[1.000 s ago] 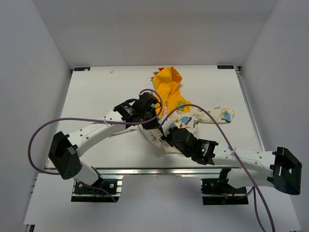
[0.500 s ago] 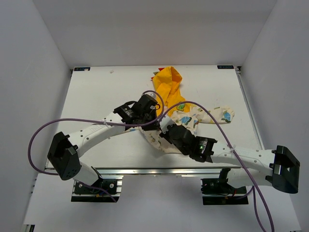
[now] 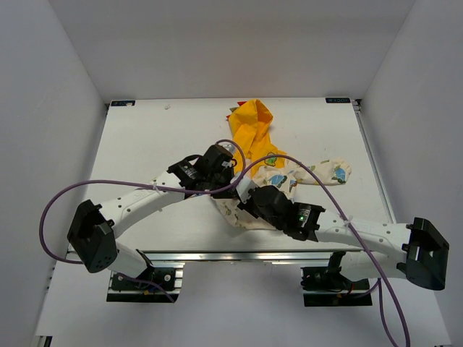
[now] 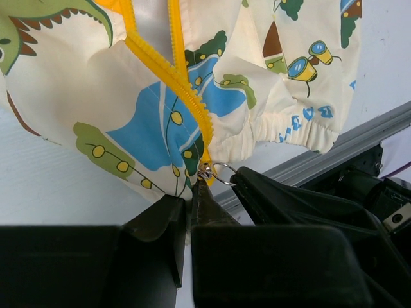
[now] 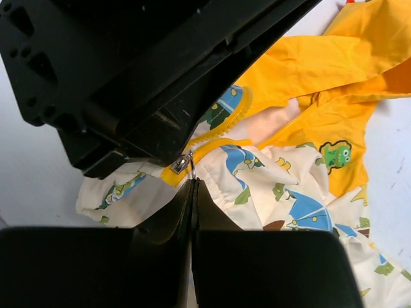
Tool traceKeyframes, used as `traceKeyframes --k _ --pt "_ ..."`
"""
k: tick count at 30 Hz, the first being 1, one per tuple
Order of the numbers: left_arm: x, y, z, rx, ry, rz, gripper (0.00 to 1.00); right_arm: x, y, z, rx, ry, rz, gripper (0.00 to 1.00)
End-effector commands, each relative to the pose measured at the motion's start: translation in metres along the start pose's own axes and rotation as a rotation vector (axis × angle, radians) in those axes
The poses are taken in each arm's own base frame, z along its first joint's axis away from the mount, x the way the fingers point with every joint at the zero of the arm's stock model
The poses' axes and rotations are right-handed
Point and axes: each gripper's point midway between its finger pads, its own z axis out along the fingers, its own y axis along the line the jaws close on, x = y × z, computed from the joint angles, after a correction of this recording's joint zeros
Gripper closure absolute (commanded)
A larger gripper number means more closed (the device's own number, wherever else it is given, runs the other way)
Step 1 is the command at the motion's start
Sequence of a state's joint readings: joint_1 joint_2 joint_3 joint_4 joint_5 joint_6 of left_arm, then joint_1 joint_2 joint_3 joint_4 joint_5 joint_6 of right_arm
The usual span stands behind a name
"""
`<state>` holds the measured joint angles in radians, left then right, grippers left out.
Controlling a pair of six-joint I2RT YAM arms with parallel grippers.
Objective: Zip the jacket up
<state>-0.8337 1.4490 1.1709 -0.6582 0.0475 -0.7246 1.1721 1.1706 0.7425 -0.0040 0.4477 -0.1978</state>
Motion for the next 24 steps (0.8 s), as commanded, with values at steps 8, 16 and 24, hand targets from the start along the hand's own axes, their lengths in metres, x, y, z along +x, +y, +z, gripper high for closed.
traceKeyframes --k 8,16,24 --pt "-0.011 -0.025 -0.023 0.13 -0.056 0.052 1.0 -0.013 0.009 0.008 -0.055 -0.038 0.103 1.0" --pt "-0.011 -0.029 -0.026 0.154 -0.057 0.064 1.0 -0.013 0.007 0.014 -0.039 -0.035 0.138 0.85" --pt "-0.01 -0.03 -0.028 0.163 -0.06 0.071 1.0 -0.01 -0.004 0.013 0.022 -0.023 0.152 1.0"
